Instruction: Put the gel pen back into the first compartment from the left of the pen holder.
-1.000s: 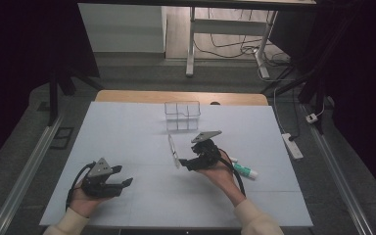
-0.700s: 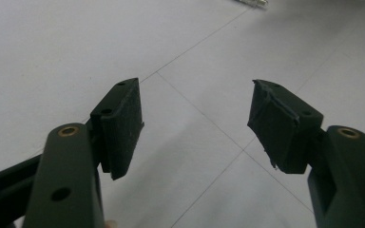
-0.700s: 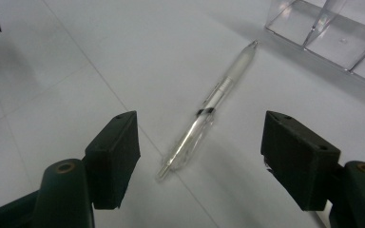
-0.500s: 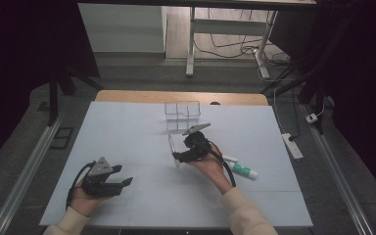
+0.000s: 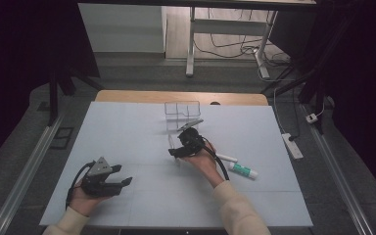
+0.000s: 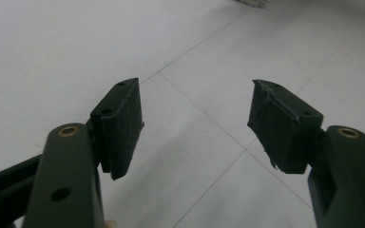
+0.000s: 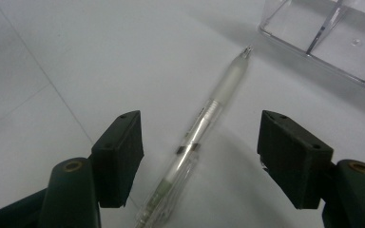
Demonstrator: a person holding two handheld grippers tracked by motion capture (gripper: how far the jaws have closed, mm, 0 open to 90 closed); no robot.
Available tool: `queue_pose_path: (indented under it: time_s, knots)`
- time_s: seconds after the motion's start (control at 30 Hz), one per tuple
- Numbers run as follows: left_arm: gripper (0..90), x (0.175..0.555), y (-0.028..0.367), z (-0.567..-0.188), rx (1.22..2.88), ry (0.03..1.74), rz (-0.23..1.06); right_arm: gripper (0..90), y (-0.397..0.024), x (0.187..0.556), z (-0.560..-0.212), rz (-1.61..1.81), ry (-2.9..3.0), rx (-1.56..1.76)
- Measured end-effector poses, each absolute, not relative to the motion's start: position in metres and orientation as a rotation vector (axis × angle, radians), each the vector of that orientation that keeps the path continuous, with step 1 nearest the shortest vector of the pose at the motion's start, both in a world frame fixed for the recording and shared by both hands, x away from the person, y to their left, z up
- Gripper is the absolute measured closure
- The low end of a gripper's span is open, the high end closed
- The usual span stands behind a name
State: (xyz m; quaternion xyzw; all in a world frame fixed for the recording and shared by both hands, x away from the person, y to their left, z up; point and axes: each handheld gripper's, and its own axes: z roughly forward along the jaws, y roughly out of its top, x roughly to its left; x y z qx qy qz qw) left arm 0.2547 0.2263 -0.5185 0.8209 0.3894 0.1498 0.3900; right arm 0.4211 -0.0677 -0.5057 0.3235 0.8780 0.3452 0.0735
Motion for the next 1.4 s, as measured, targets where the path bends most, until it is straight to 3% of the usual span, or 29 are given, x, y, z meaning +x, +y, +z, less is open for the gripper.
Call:
queue_pose_path:
  time_s: [0.53, 1.4]
  knots:
    - [35.5, 0.255, 0.226, -0.519, 2.091, 0.993, 0.382, 38.1, -0.047, 0.434, -0.514, 0.964, 2.647, 0.987]
    - [35.2, 0.256, 0.227, -0.522, 2.105, 0.989, 0.371, 65.6, -0.036, 0.438, -0.519, 0.792, 2.610, 0.997]
